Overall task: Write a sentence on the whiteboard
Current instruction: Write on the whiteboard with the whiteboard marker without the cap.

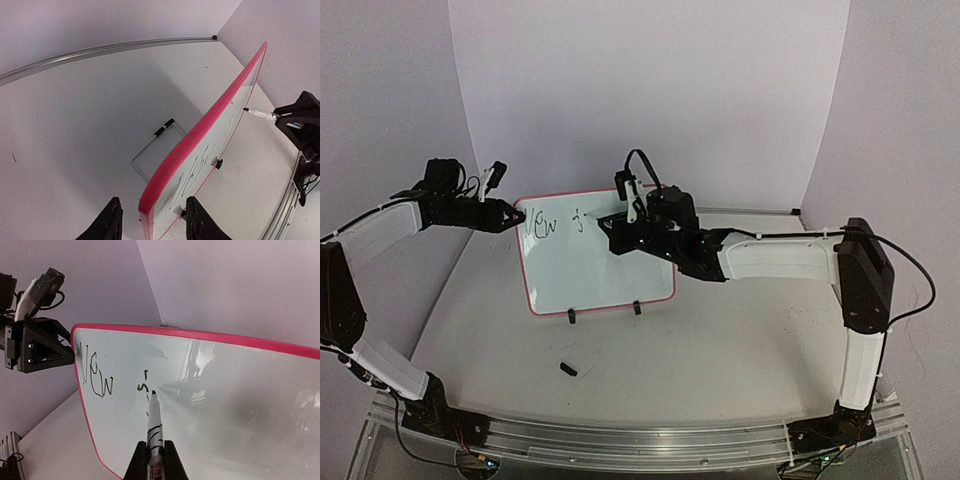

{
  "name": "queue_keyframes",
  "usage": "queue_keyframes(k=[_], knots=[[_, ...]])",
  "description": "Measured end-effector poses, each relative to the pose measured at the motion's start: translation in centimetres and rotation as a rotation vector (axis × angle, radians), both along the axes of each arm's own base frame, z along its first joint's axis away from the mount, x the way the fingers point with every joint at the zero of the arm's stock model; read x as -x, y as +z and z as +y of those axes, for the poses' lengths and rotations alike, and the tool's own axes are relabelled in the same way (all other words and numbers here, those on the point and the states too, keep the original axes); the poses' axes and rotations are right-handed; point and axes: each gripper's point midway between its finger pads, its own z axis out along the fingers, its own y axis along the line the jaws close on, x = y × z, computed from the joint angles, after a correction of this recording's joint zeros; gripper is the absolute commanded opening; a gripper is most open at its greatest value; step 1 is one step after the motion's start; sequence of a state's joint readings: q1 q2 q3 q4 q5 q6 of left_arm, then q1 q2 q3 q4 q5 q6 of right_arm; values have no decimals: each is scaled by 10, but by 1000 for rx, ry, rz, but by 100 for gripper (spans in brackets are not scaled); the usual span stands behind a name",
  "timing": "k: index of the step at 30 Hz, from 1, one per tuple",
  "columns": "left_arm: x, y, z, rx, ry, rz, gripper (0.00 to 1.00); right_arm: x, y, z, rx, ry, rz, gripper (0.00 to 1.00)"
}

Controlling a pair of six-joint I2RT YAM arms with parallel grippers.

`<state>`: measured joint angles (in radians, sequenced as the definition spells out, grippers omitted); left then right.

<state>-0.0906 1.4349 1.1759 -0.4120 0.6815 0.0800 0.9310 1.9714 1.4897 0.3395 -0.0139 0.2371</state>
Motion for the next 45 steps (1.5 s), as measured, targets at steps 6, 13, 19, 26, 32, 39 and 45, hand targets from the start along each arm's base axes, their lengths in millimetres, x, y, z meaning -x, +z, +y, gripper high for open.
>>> queue_keyframes(k=[6,13,19,26,32,39,45], knots=[[0,2,-1,4,-5,-7,33,-7,0,-1,5,-34,-4,0],[0,3,-2,11,-13,-12,26,-12,0,3,5,-39,-5,0],[-1,3,-3,15,-18,-14,23,-13,1,5,5,-36,-5,0],[-1,2,-3,15,-18,-13,22,-12,0,6,3,-28,2,0],[-1,2,-3,15,-18,-13,22,-11,-3,6,3,-25,11,0],[-2,2,-3,15,-17,-13,22,-8,-15,5,17,-19,31,0],[-2,3,-3,15,-16,-15,22,-6,-23,3,30,-23,38,0]])
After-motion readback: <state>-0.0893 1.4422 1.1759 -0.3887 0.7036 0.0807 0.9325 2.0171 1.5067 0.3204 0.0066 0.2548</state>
